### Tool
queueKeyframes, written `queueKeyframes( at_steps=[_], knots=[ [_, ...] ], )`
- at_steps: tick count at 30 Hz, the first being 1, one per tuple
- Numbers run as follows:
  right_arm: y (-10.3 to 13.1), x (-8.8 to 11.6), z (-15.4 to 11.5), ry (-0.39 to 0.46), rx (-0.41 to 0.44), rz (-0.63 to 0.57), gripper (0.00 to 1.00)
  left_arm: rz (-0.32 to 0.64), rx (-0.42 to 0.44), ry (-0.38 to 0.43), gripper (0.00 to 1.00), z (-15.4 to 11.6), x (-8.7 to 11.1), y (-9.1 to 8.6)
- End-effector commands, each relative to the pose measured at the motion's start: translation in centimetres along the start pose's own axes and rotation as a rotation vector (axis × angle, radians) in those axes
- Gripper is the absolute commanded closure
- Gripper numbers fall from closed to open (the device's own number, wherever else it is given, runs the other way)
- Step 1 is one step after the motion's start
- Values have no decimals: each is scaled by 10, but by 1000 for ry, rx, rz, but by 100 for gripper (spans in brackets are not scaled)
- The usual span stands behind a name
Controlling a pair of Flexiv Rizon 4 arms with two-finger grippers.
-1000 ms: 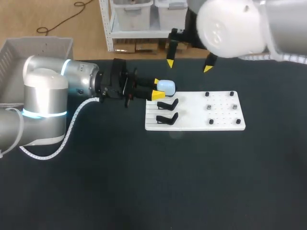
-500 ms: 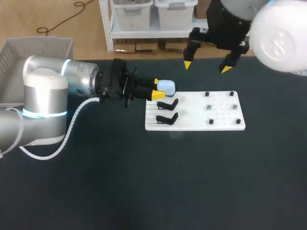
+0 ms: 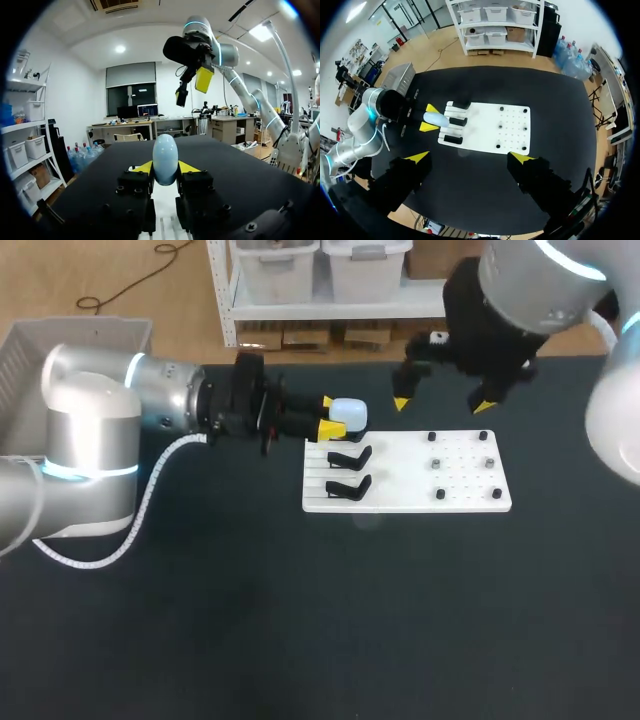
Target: Pick up each earbud case from the left stands, insert the matching earbuds, close the lid, and place the case in the box.
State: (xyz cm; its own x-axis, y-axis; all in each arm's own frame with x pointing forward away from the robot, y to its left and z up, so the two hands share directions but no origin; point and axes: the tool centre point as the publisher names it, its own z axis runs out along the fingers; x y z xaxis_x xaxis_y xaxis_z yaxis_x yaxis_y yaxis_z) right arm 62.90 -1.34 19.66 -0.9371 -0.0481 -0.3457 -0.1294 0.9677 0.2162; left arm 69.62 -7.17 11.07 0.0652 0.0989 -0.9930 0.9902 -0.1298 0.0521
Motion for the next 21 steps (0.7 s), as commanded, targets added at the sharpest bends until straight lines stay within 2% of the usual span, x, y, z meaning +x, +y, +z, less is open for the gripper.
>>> queueKeyframes(
  at_steps=[1, 13, 17, 21],
  knots=[
    [-2, 4, 0, -190, 0, 2, 0, -21, -79, 54, 100, -7, -18, -18],
    [-2, 4, 0, -190, 0, 2, 0, -99, -300, 99, 100, -45, -74, -34],
    [-2, 4, 0, -190, 0, 2, 0, -116, -415, 119, 100, -73, -92, -37],
    [-2, 4, 0, -190, 0, 2, 0, -139, -536, 146, 100, -106, -100, -42]
  ],
)
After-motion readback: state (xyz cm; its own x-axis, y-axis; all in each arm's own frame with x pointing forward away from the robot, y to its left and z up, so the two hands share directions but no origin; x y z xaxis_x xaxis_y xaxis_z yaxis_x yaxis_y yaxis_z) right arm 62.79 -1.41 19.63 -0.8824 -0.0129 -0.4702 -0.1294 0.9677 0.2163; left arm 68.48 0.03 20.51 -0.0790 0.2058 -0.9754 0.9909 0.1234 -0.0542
